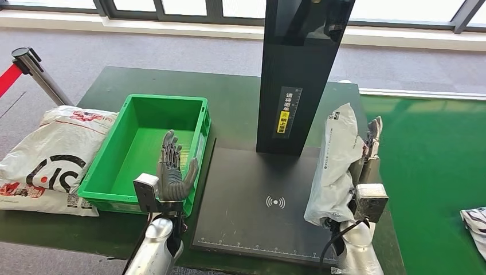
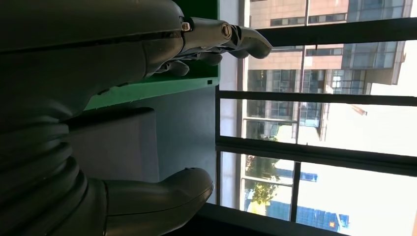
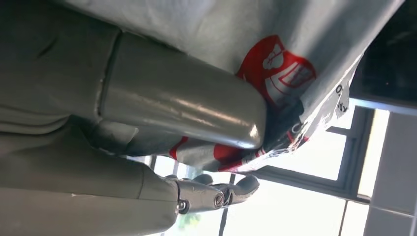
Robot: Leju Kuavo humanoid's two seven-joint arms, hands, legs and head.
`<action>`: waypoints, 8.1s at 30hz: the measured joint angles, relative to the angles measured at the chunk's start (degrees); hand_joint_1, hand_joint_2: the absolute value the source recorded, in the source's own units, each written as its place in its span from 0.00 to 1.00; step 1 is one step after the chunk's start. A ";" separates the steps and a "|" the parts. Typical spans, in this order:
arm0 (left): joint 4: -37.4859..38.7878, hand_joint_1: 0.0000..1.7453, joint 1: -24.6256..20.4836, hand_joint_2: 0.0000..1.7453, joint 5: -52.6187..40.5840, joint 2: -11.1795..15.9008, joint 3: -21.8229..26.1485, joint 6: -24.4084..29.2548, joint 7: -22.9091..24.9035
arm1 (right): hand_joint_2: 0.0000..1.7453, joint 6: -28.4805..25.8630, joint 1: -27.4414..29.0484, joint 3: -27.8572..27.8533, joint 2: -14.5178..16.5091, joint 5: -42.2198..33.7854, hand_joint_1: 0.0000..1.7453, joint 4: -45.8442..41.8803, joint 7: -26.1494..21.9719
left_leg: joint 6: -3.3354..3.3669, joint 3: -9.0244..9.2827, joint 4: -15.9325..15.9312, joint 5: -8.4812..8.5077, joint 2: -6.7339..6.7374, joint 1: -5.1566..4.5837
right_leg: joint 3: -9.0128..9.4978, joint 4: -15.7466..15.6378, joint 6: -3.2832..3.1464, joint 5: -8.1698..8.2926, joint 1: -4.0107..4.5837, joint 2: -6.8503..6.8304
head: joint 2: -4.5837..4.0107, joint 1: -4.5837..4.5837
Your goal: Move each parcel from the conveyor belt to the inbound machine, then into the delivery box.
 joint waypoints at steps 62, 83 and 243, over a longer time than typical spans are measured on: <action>22.20 0.00 -21.70 1.00 -29.83 -4.05 -42.85 19.20 26.63 | 1.00 -25.21 -2.37 -12.71 6.65 14.09 0.00 -0.55 -0.03 | -0.01 -0.25 0.09 -0.03 0.14 -0.01 | -0.34 0.01 0.10 0.16 -0.01 0.23 | 0.00 -0.01; 33.34 0.75 -23.95 1.00 -25.88 -4.19 -68.17 -6.40 40.68 | 1.00 -25.21 -3.98 -12.84 6.22 9.18 0.00 1.90 -0.08 | 0.05 0.09 0.03 -0.11 -0.01 0.00 | 0.18 -0.01 0.12 -0.02 0.00 0.06 | 0.00 -0.01; -10.64 0.00 -2.71 1.00 4.62 0.36 27.59 -13.34 0.11 | 1.00 -25.23 -5.95 -41.80 -5.24 79.87 0.00 25.85 45.92 | -0.01 0.00 0.04 -0.35 0.14 0.02 | -0.05 -0.02 0.03 -0.22 0.01 0.23 | 0.00 0.00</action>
